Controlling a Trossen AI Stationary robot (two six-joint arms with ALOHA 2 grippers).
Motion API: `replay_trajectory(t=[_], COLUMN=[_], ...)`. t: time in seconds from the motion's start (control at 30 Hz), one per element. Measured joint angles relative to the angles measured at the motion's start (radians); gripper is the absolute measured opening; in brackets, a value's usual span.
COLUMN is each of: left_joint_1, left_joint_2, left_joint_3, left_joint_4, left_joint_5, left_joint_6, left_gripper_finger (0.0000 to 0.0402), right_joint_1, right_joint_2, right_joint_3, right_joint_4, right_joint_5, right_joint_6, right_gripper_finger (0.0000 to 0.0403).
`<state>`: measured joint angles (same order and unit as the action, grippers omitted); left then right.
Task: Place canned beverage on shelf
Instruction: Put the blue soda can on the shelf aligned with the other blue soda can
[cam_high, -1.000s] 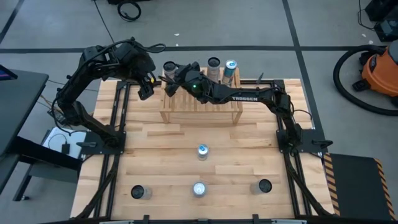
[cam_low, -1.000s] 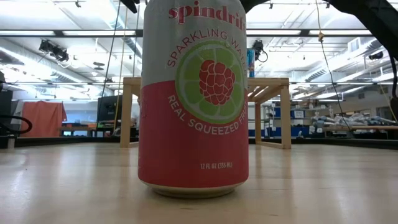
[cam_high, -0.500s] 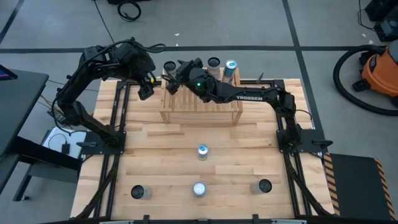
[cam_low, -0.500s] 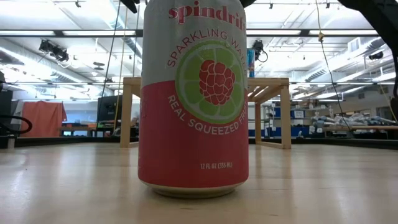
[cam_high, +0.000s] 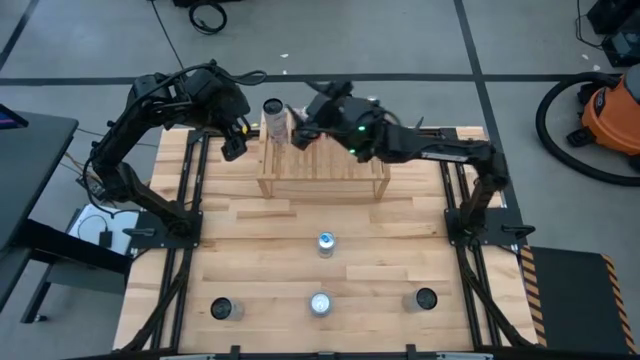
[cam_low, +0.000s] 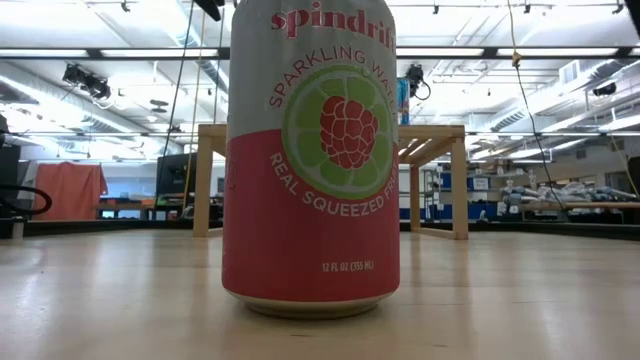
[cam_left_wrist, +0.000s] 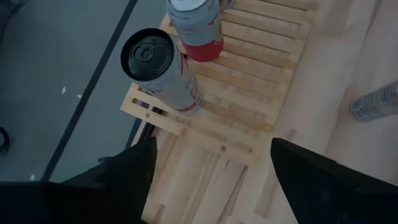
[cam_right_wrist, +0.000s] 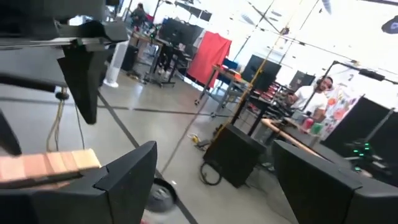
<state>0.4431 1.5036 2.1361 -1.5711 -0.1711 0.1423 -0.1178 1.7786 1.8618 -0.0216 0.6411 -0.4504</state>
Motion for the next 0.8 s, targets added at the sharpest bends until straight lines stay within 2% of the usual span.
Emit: replay_trajectory(t=[0.2,0.43,0.6,0.8], left_joint_1=[0.000,0.000,0.000,0.000], left_joint_2=[0.000,0.000,0.000,0.000], left_joint_3=[0.000,0.000,0.000,0.000], left_joint_4=[0.000,0.000,0.000,0.000], left_joint_5=[0.000,0.000,0.000,0.000], left_joint_6=[0.026,0.000,-0.026,-0.076], left_gripper_finger=[0.0318,0.0318,0.0318,0.0318], right_joint_1=[0.055,0.107,0.153,0.212], right_joint_2=[-0.123,-0.231,-0.262,-0.260], right_joint_3=[0.000,0.000,0.001,0.001], right_joint_4=[-0.146,-0.233,-0.270,-0.295], right_joint_5=[0.087,0.099,0.110,0.179], right_joint_6=[-0.025,-0.030,-0.142,-0.205], right_gripper_finger=[0.0325,0.0325,0.0325,0.0334])
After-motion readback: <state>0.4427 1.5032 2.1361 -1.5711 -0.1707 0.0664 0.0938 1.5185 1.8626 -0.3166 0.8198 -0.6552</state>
